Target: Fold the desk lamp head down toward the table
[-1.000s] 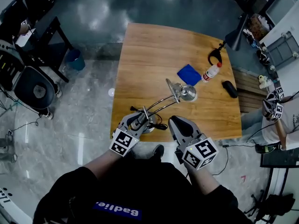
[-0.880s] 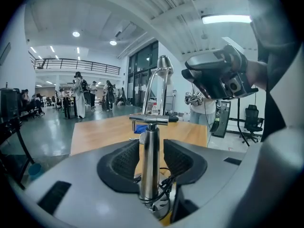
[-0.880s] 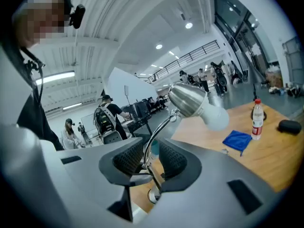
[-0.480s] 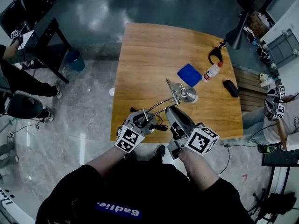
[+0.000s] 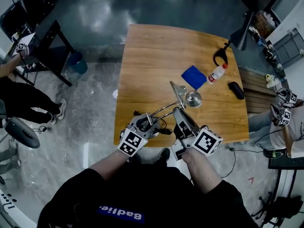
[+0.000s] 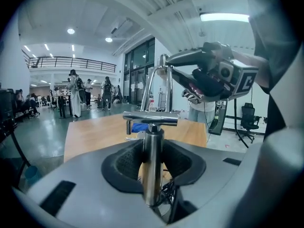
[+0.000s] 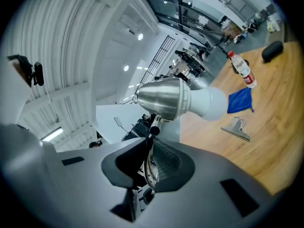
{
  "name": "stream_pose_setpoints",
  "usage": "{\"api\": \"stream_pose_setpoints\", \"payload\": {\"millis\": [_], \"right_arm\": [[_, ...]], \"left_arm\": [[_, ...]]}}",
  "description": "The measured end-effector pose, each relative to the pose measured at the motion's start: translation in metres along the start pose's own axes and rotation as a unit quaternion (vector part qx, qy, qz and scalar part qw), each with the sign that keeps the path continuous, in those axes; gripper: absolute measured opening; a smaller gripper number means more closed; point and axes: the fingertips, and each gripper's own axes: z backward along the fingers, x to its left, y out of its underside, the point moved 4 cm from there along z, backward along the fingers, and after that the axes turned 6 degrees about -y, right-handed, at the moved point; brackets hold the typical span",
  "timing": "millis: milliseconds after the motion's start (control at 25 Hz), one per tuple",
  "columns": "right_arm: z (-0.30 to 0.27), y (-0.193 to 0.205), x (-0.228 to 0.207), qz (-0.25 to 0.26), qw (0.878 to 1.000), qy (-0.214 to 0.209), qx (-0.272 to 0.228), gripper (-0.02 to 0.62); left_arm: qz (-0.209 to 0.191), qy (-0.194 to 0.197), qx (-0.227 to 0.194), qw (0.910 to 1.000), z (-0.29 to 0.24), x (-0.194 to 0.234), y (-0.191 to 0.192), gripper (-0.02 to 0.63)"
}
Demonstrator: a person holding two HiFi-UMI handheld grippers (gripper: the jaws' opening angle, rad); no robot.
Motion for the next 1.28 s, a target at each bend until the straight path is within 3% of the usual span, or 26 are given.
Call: {"api": "stream_pose_setpoints", "payload": {"millis": [120,400,880,1280], "right_arm": [[0.005,0.0,-0.015,-0.025,1.0,0.012,-0.014,0.051],[0.006,0.002,-0.034,-0.086,0.996,-0.012,-0.036,0.051],[0.015,0.038,-0.1,-0.231,0.97,-0.032,-0.064,0.076],[0.014,0.062,-0.126,-0.29,0.953,-0.055,-0.071,0.089]], "left_arm": [[0.006,0.0,0.001,1.0,0.0,0.001,0.0,0.133],[0.011,-0.001,0.003,0.9999,0.0,0.003,-0.001,0.133],[0.01,-0.004,0.009,0.9999,0.0,0.003,0.001,0.133],[0.005,-0.014,0.019,0.9997,-0.003,0.002,0.001,0.133]]}}
